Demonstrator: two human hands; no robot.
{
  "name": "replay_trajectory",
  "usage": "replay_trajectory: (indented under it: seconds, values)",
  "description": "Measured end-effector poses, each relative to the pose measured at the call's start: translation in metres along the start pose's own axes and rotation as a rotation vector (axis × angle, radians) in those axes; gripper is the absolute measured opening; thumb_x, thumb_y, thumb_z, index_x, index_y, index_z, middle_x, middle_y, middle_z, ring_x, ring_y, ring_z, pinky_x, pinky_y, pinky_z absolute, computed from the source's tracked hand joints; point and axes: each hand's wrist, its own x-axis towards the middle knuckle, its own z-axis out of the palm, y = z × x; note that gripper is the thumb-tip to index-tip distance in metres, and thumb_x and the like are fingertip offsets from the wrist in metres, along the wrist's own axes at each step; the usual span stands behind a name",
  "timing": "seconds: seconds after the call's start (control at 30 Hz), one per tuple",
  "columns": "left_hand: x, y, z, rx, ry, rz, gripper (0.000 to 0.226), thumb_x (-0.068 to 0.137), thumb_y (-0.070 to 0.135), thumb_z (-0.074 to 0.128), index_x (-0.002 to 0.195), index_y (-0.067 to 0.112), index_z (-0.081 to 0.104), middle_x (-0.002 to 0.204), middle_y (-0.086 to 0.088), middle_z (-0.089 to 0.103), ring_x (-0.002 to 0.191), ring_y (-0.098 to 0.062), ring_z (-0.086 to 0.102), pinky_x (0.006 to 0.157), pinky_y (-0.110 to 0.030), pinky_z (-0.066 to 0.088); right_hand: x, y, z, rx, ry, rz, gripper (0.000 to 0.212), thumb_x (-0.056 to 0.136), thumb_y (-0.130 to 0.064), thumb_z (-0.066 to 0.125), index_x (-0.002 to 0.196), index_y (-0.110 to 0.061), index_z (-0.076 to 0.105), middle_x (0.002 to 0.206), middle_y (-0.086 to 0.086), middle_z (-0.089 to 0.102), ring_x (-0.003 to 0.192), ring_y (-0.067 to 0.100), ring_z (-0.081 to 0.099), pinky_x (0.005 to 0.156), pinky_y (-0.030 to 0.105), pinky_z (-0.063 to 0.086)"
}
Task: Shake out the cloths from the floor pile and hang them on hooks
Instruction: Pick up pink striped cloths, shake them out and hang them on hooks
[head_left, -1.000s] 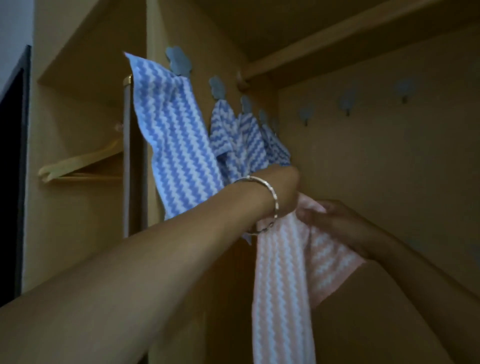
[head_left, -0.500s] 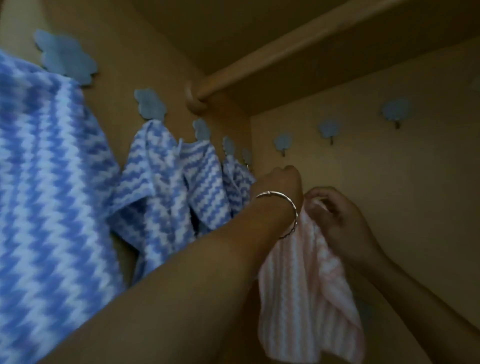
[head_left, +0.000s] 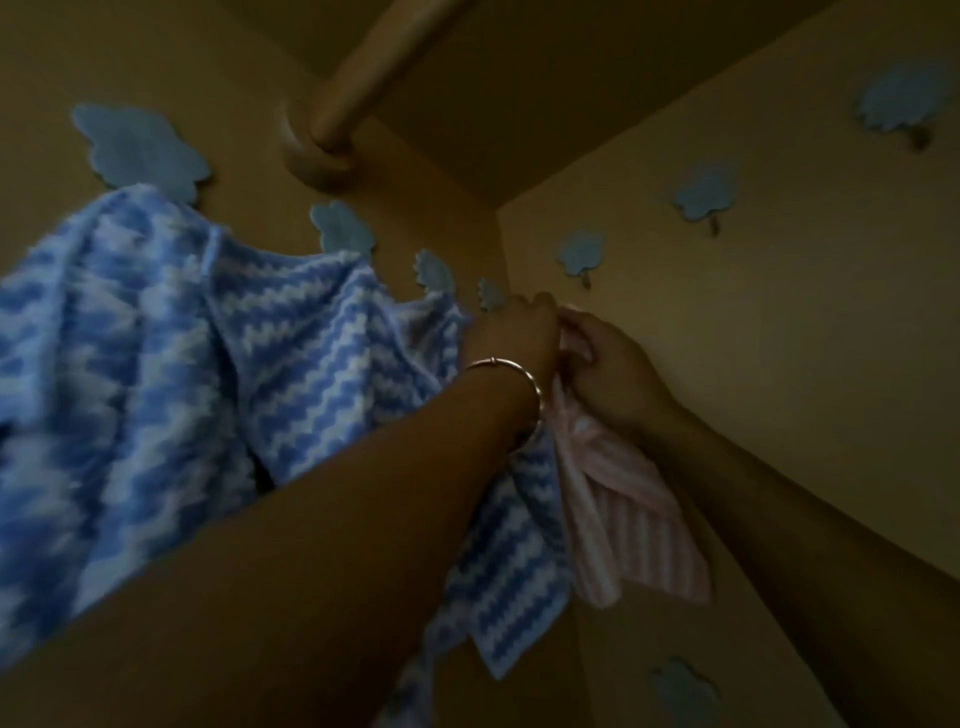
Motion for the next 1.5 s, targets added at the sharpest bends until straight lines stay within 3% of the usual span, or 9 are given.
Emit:
replay_trajectory:
  seconds: [0.17, 0.33, 0.47, 0.77, 0.9, 1.1, 1.2, 1.3, 1.5]
  values:
    - [-0.001, -0.020, 0.005, 0.460, 0.030, 0.078, 0.041, 0.099, 0.025, 0.038, 0.131, 0.000, 0.044, 0.135, -0.023, 0.042, 0.120, -0.036, 0.044, 0.091, -0.040, 0.041, 0.003, -0.010, 0.033, 0.247, -0.010, -0.005, 0.044, 0.098, -0.003, 0.041, 0.138, -0.019, 0.045, 0.118, -0.015, 0.049, 0.105, -0.005, 0.049, 0.077, -0.006, 0.032]
    - [-0.001, -0.022, 0.012, 0.727, 0.037, 0.127, 0.038, 0.100, 0.010, 0.023, 0.131, -0.004, 0.040, 0.128, -0.020, 0.042, 0.117, -0.032, 0.041, 0.086, -0.035, 0.036, 0.011, -0.010, 0.049, 0.571, 0.009, 0.107, 0.031, 0.100, -0.004, 0.039, 0.097, -0.031, 0.054, 0.095, -0.015, 0.059, 0.086, -0.004, 0.057, 0.078, 0.010, 0.046]
    - [-0.002, -0.022, 0.017, 0.883, -0.011, 0.124, 0.038, 0.100, 0.016, 0.024, 0.129, 0.001, 0.043, 0.126, -0.019, 0.042, 0.113, -0.031, 0.041, 0.091, -0.037, 0.034, 0.015, -0.004, 0.053, 0.729, -0.019, 0.300, 0.016, 0.100, -0.014, 0.044, 0.106, -0.022, 0.057, 0.097, -0.004, 0.064, 0.085, 0.005, 0.061, 0.064, 0.013, 0.049]
    - [-0.028, -0.018, 0.027, 0.827, -0.062, 0.134, 0.045, 0.098, 0.026, 0.025, 0.133, 0.003, 0.039, 0.125, -0.015, 0.040, 0.117, -0.030, 0.031, 0.103, -0.045, 0.024, -0.019, 0.013, 0.054, 0.705, -0.073, 0.404, 0.025, 0.100, -0.015, 0.044, 0.116, -0.018, 0.063, 0.104, 0.002, 0.069, 0.093, 0.011, 0.064, 0.078, 0.022, 0.049]
    - [-0.049, -0.013, 0.030, 0.806, -0.106, 0.147, 0.052, 0.099, 0.030, 0.020, 0.140, -0.002, 0.030, 0.138, -0.023, 0.035, 0.127, -0.036, 0.027, 0.104, -0.046, 0.025, -0.043, 0.007, 0.056, 0.605, -0.004, 0.342, 0.028, 0.101, -0.011, 0.040, 0.101, -0.031, 0.060, 0.090, -0.013, 0.067, 0.077, -0.010, 0.061, 0.073, 0.006, 0.045]
    - [-0.081, -0.001, 0.040, 0.676, -0.172, 0.126, 0.059, 0.101, 0.035, 0.018, 0.148, 0.000, 0.008, 0.153, -0.024, 0.009, 0.141, -0.043, 0.003, 0.112, -0.058, 0.001, -0.081, 0.003, 0.056, 0.290, -0.030, 0.232, 0.039, 0.103, -0.013, 0.037, 0.141, -0.015, 0.045, 0.130, -0.004, 0.049, 0.118, 0.003, 0.042, 0.092, 0.009, 0.030]
    - [-0.099, 0.005, 0.047, 0.628, -0.204, 0.117, 0.064, 0.099, 0.039, 0.020, 0.149, 0.003, 0.001, 0.154, -0.024, 0.003, 0.142, -0.043, -0.003, 0.110, -0.062, -0.003, -0.104, 0.010, 0.053, 0.244, -0.098, 0.217, 0.040, 0.102, -0.015, 0.039, 0.142, -0.023, 0.043, 0.141, -0.002, 0.050, 0.123, 0.010, 0.051, 0.104, 0.028, 0.040]
    - [-0.120, 0.012, 0.055, 0.509, -0.235, 0.106, 0.063, 0.099, 0.038, 0.022, 0.149, 0.007, 0.000, 0.155, -0.022, -0.001, 0.142, -0.041, -0.006, 0.108, -0.064, -0.006, -0.128, 0.021, 0.047, 0.122, -0.160, 0.209, 0.044, 0.096, -0.030, 0.040, 0.139, -0.032, 0.045, 0.134, 0.001, 0.056, 0.113, 0.015, 0.059, 0.096, 0.042, 0.048]
    - [-0.160, 0.025, 0.063, 0.415, -0.289, 0.114, 0.064, 0.098, 0.038, 0.027, 0.149, 0.006, 0.004, 0.154, -0.022, -0.001, 0.143, -0.039, -0.004, 0.108, -0.064, -0.005, -0.169, 0.014, 0.027, -0.005, -0.367, 0.242, 0.055, 0.089, -0.027, 0.040, 0.144, -0.030, 0.039, 0.137, -0.004, 0.051, 0.118, 0.011, 0.054, 0.101, 0.037, 0.044]
